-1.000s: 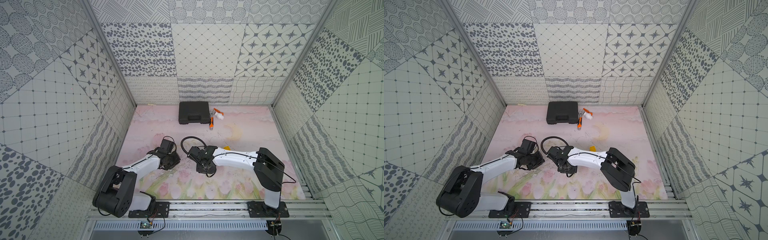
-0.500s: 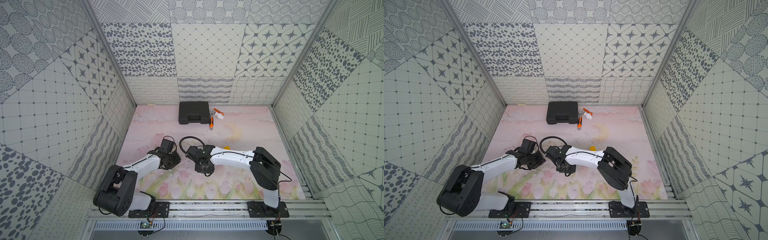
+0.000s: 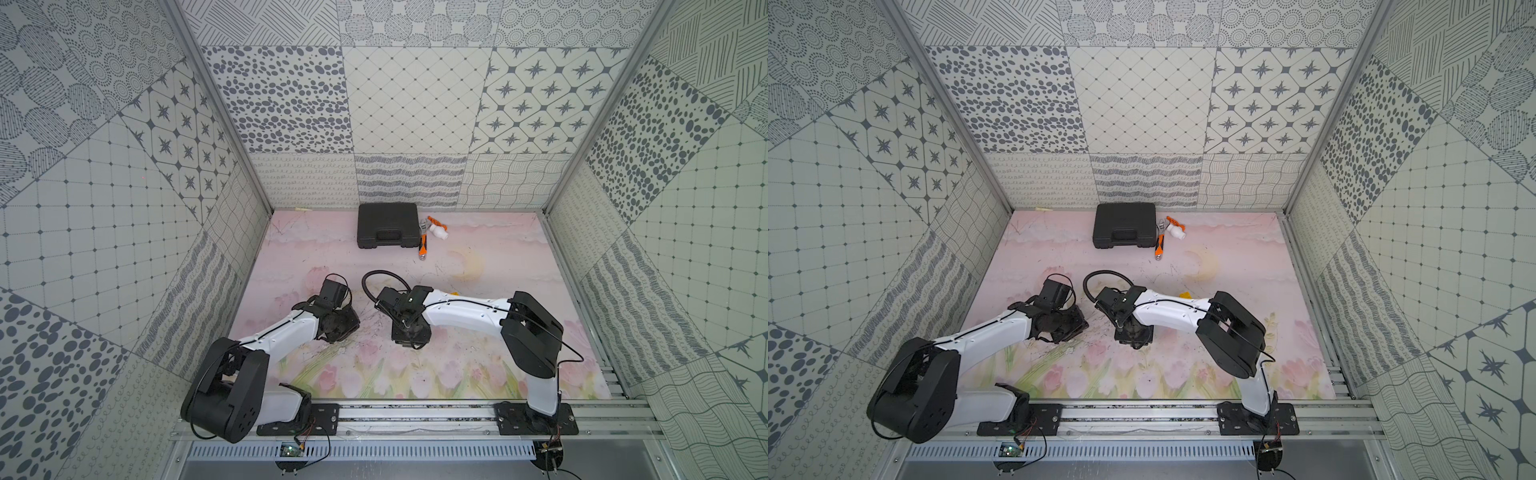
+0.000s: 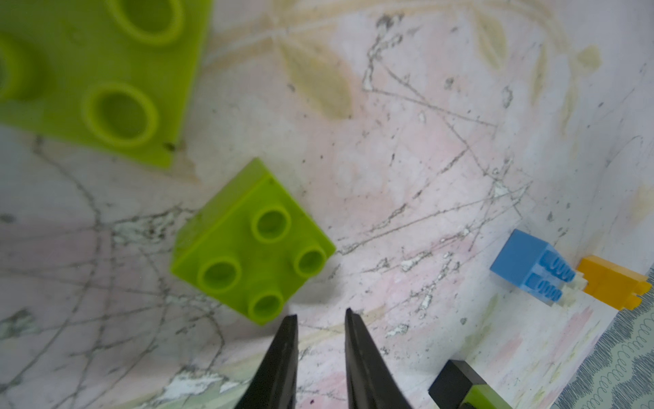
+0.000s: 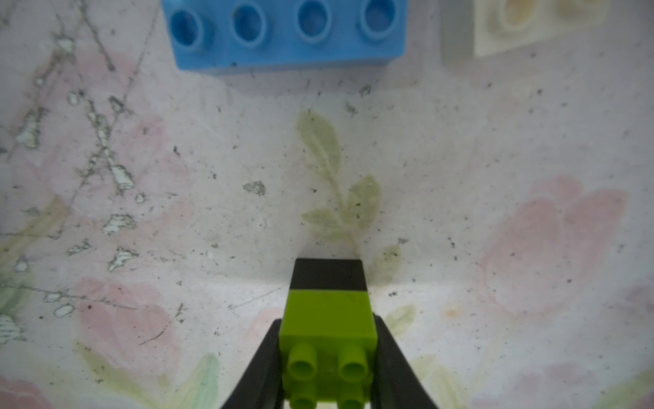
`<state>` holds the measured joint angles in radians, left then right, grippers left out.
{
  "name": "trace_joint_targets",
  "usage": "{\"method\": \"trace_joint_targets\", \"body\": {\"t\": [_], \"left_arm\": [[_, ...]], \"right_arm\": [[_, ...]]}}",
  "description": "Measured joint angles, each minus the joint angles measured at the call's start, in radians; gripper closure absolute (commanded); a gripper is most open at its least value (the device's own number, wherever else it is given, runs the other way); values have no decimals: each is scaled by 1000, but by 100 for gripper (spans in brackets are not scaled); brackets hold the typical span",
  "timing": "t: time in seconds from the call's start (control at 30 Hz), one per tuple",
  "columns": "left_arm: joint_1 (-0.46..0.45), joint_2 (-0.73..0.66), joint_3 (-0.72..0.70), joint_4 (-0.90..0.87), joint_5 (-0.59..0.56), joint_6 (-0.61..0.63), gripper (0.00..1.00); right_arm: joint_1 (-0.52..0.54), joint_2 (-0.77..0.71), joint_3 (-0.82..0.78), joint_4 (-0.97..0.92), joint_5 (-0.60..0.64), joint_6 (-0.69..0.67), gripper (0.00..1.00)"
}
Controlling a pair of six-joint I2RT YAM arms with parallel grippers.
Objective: Assemble the number 4 with lego
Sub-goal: Assemble the lego brick with the lego brick.
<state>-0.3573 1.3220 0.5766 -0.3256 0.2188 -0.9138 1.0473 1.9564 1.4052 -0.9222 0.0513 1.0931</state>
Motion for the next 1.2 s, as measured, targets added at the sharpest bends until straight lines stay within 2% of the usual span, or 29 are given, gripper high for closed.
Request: {"method": "trace_joint_targets", "body": {"t": [0.23, 0.37, 0.6, 0.83, 0.97, 1.07, 1.2], "left_arm": [[7, -37, 10, -43, -2, 1, 71], [13, -51, 12, -58, -2, 1, 71], [15, -50, 19, -62, -2, 0, 71], [16, -45, 21, -63, -3, 0, 71], [17, -46, 21, -63, -9, 0, 71], [17, -47, 21, -63, -10, 0, 71], [18, -46, 21, -64, -14, 0, 71]], "right_arm": [[-5, -14, -6, -25, 17, -63, 85], [-21, -82, -86, -71, 64, -114, 84], [-157, -301, -328, -78, 104, -206, 83], [-212, -304, -375, -31, 94, -271, 80], [-224, -305, -375, -28, 80, -283, 70], [-229, -312, -382, -22, 79, -287, 53], [-230, -316, -411, -8, 77, -290, 40]]}}
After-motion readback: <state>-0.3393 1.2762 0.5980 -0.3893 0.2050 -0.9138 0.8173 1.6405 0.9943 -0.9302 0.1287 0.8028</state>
